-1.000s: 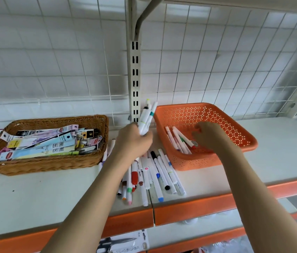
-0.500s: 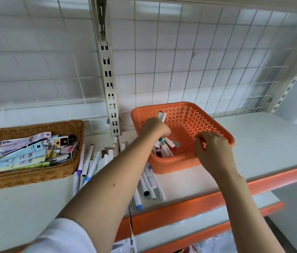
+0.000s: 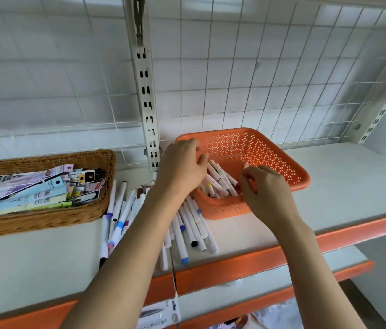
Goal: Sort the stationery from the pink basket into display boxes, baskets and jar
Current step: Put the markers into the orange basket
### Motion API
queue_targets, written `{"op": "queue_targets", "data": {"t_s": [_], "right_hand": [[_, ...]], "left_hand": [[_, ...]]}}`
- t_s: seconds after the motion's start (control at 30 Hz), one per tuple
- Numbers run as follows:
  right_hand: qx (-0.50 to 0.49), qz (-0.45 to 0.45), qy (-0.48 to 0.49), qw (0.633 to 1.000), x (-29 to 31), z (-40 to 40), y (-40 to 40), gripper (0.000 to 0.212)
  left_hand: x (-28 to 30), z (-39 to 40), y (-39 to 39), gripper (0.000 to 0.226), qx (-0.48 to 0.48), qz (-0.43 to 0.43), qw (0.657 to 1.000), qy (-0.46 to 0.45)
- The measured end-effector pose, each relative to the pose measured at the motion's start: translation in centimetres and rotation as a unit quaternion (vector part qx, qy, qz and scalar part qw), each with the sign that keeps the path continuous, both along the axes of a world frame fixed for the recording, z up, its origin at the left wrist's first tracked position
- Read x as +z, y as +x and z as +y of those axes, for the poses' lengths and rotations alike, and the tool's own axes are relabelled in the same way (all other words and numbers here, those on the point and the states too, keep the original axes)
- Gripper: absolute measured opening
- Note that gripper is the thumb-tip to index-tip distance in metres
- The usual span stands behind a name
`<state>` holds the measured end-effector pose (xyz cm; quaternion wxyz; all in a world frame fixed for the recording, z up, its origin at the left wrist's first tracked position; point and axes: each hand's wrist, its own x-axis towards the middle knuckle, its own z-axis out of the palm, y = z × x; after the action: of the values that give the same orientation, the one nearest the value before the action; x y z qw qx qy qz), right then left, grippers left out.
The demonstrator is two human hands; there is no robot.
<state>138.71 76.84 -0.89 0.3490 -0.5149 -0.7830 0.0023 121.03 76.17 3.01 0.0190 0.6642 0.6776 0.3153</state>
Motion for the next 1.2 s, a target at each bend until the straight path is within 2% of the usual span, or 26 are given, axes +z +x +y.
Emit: {"op": "queue_targets", "data": {"t_s": [0.07,0.13,0.27,0.37,0.47,0.57,0.67,0.73,0.83,0.97,1.07,1.2], "right_hand": [[0.021,0.005,0.012,1.000,0.2,-0.6,-1.6,0.013],[0.049,0.014,0.026,0.998,0.4,-1.3,-3.5,0.012],[0.098,0.037,0.043,0.994,0.6,-3.3,-7.5,0.019],[0.141,0.036,0.035,0.989,-0.3,-4.7,-9.9,0.020],[0.138,0.026,0.006,0.990,-2.1,-5.8,-11.2,0.020],[0.116,0.004,-0.046,0.992,-4.3,-5.9,-11.3,0.015],[0.082,-0.027,-0.097,0.992,-6.2,-5.7,-11.0,0.018],[0.067,-0.039,-0.108,0.991,-6.7,-5.9,-10.8,0.027],[0.053,-0.037,-0.126,0.990,-6.4,-6.5,-11.2,0.050],[0.012,-0.094,-0.217,0.972,-5.1,-7.0,-12.9,0.075],[-0.013,-0.136,-0.289,0.948,-3.9,-6.4,-14.0,0.071],[-0.019,-0.158,-0.325,0.932,-2.6,-6.0,-14.2,0.058]], "left_hand": [[-1.5,-3.4,-1.9,0.022,0.039,-0.037,0.998,0.021],[-3.6,-6.2,-3.8,0.024,0.079,-0.044,0.996,0.002],[-6.6,-9.1,-6.8,0.033,0.135,-0.015,0.989,-0.055],[-7.5,-9.9,-8.0,0.048,0.145,0.002,0.986,-0.082],[-8.8,-9.8,-8.5,0.058,0.144,0.035,0.980,-0.129],[-9.4,-9.7,-8.6,0.043,0.177,0.042,0.971,-0.157],[-9.1,-9.7,-8.8,0.033,0.223,0.057,0.963,-0.141],[-9.0,-9.9,-9.0,0.028,0.232,0.053,0.963,-0.124],[-9.0,-10.8,-9.1,0.026,0.219,0.024,0.972,-0.085],[-8.8,-12.1,-9.2,0.042,0.243,-0.020,0.965,-0.101],[-8.7,-11.7,-9.8,0.063,0.247,-0.036,0.952,-0.178],[-8.1,-10.4,-9.2,0.083,0.246,-0.011,0.936,-0.253]]}}
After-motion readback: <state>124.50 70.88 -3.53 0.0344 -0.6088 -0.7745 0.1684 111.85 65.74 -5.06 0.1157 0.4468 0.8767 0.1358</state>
